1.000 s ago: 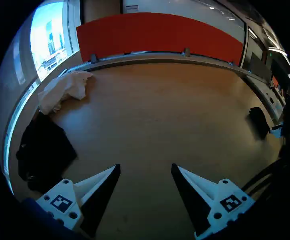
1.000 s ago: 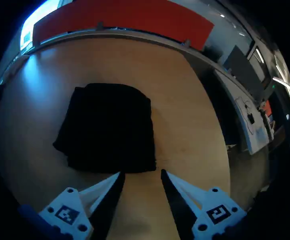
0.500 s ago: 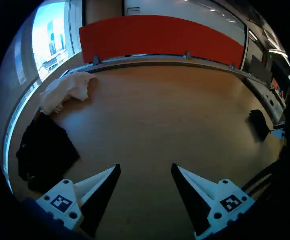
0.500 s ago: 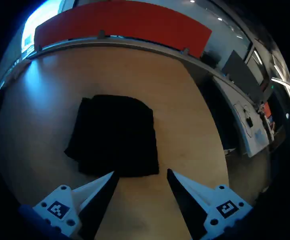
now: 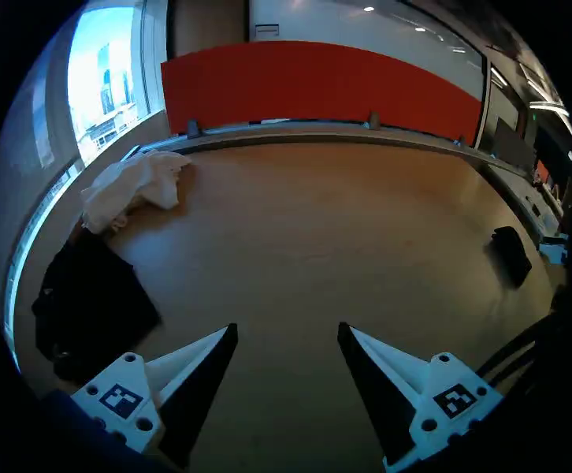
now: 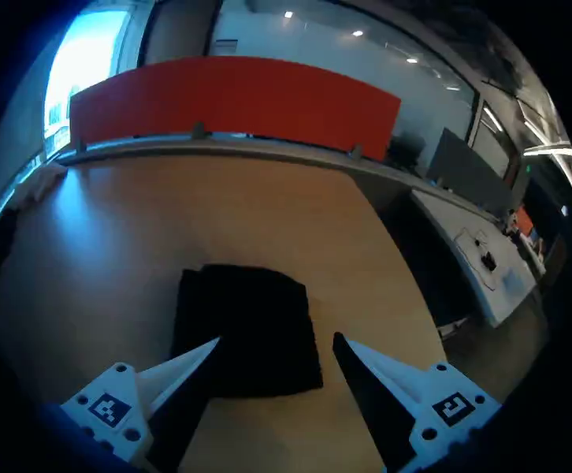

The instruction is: Fold towel

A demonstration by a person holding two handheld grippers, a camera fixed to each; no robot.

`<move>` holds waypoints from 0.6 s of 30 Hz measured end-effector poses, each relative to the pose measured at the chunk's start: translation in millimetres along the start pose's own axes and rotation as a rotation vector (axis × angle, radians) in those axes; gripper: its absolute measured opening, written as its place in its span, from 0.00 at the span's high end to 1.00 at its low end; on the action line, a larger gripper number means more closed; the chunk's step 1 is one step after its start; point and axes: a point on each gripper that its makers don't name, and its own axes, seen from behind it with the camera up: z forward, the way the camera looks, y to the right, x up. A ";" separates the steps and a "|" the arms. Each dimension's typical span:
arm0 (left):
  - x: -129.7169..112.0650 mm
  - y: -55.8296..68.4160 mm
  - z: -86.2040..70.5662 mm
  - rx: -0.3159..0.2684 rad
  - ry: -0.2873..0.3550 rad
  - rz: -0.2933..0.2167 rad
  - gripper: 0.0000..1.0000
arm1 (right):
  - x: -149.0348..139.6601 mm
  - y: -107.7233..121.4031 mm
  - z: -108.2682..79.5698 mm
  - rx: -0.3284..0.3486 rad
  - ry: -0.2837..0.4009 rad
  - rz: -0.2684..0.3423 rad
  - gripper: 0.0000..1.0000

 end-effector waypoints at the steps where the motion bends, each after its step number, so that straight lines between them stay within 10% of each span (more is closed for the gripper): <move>1: 1.6 -0.2 0.1 0.001 0.006 -0.001 0.06 | 4.8 -1.0 -0.5 0.002 0.015 0.005 0.00; 18: 35.8 -1.3 -1.4 0.016 0.141 -0.033 0.06 | 93.5 -14.5 -17.7 0.021 0.287 0.098 0.00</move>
